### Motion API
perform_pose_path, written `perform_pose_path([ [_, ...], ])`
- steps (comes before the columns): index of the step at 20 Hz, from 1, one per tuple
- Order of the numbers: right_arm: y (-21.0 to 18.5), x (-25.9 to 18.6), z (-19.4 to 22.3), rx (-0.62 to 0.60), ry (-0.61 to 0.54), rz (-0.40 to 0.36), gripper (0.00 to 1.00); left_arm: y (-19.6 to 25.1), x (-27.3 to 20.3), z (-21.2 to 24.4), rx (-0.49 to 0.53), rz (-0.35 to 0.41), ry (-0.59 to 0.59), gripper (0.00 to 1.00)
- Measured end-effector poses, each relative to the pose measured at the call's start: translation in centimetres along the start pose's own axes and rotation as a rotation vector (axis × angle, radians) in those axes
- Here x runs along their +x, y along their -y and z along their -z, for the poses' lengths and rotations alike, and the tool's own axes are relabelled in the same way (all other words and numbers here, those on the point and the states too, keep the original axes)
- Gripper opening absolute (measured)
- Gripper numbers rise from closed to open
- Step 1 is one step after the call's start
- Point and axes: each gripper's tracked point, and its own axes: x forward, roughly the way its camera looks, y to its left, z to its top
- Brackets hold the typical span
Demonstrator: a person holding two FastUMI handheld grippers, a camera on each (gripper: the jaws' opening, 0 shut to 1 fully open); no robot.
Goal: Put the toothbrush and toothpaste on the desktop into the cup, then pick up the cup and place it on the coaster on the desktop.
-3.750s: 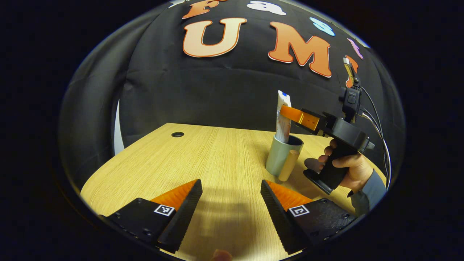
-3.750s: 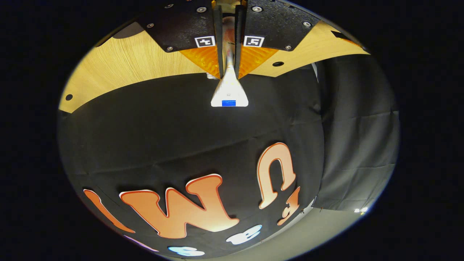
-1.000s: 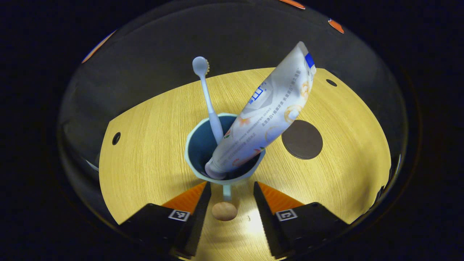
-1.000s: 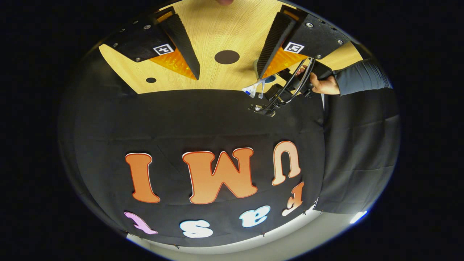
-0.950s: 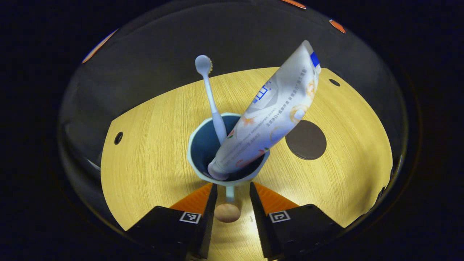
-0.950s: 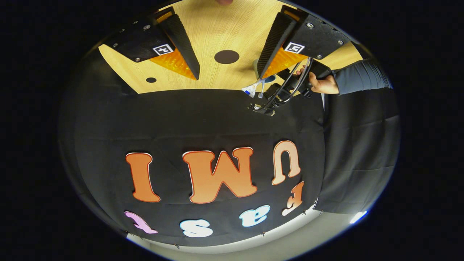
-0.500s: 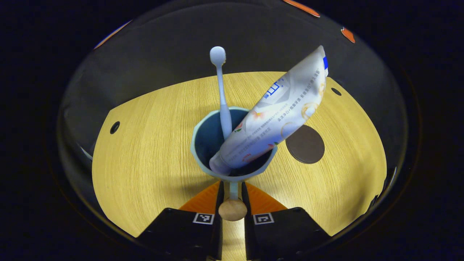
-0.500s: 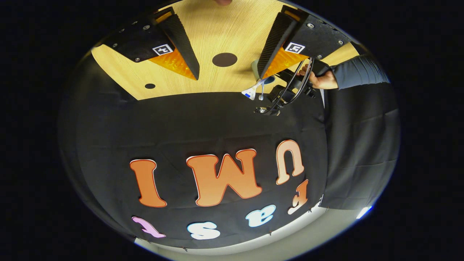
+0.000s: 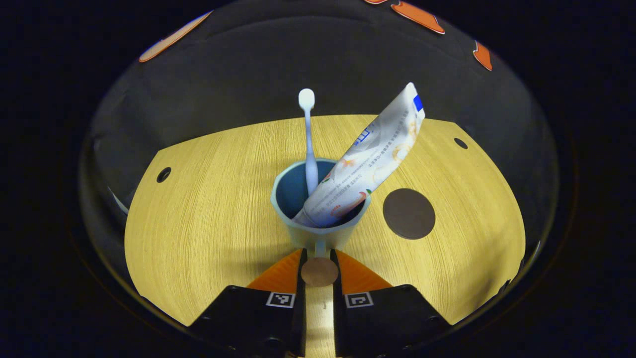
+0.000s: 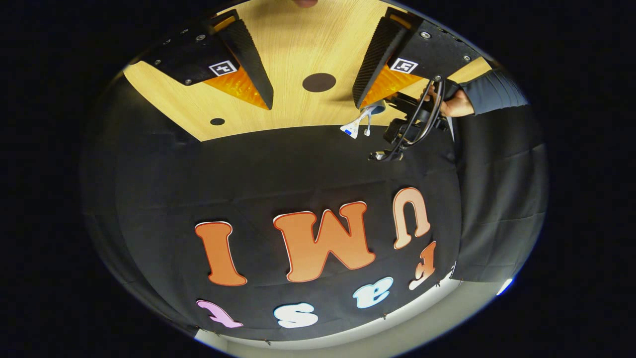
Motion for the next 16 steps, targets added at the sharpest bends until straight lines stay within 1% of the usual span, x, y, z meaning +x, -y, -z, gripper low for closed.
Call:
perform_pose_path([
  [4,1.0,-0.4,0.4,0.021,-0.016,0.021,0.96,0.0,0.3,0.0,-0.009,0.008,-0.015,0.22],
  [7,0.7,-0.5,0.6,0.03,-0.015,0.016,0.97,0.2,0.9,0.2,-0.013,0.021,-0.018,0.2],
  [10,0.4,-0.4,1.3,0.03,-0.028,0.015,0.97,0.0,0.8,0.2,-0.024,0.032,0.005,0.19],
  [11,0.2,-0.4,1.3,0.033,-0.03,0.008,0.97,0.2,0.7,0.1,-0.024,0.037,0.03,0.19],
  [12,0.1,-0.4,1.3,0.032,-0.03,0.007,0.98,0.2,0.4,0.0,-0.025,0.044,0.037,0.16],
  [15,0.0,-0.4,1.3,0.028,-0.026,0.008,0.97,0.1,0.7,0.0,-0.028,0.044,0.075,0.16],
  [16,0.0,-0.4,1.3,0.03,-0.025,0.01,0.97,0.0,0.7,-0.2,-0.032,0.055,0.089,0.16],
])
